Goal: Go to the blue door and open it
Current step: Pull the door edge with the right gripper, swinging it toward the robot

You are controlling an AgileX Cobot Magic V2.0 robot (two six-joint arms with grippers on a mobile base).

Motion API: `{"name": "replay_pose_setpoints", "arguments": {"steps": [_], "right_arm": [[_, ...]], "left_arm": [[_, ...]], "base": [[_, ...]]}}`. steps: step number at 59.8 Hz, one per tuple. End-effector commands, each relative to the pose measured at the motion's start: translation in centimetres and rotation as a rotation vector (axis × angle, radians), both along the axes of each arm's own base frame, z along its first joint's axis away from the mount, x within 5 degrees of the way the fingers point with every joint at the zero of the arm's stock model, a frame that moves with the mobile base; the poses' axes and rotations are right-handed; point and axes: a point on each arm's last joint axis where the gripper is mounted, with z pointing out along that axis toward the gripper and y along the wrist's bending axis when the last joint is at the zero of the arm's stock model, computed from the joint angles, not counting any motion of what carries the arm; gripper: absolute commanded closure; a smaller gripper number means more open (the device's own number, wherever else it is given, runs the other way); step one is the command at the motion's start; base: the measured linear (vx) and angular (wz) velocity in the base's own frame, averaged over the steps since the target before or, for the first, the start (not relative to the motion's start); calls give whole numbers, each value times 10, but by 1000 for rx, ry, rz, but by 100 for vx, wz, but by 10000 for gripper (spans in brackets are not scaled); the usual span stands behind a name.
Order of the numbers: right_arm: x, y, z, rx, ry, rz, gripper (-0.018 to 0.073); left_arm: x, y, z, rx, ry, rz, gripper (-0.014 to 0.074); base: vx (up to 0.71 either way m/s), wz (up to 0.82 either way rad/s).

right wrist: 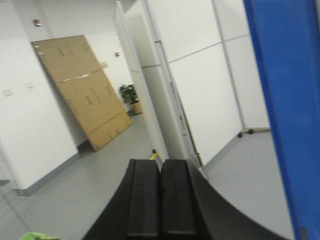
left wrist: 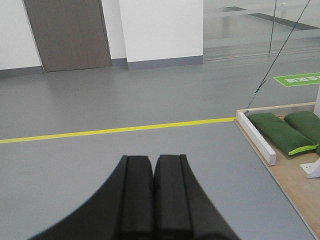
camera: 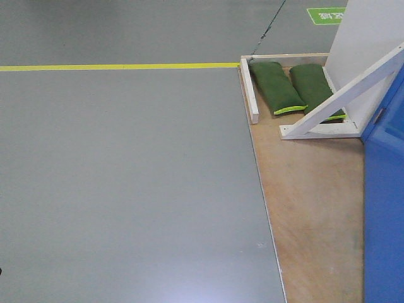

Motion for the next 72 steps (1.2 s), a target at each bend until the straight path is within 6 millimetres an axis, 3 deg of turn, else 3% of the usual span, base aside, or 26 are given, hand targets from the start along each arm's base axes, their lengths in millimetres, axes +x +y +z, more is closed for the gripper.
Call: {"name": "replay_pose_setpoints", "arguments": {"steps": [1,14,26,39,53,72], "right_arm": [[2,65,45,-71,-79,154,567],[3,110,61,-71,-93,302,567],[12,140,70,-73,-137,447,567],[25,138,78,-173,-196,368,567],[54,152,72,-122,-165,537,567],[38,142,82,-266,-181,315,567]], "left_arm": [[0,0,6,-5,-92,-7,526],[0,0,6,-5,-92,-7,526],[0,0,6,-5,-92,-7,526],[0,0,6,-5,-92,-7,526],[0,0,6,-5,-92,-7,526],[0,0,6,-5,-92,-7,526]], "base": [[0,0],[0,0],[0,0],[0,0],[0,0],[0,0]]}}
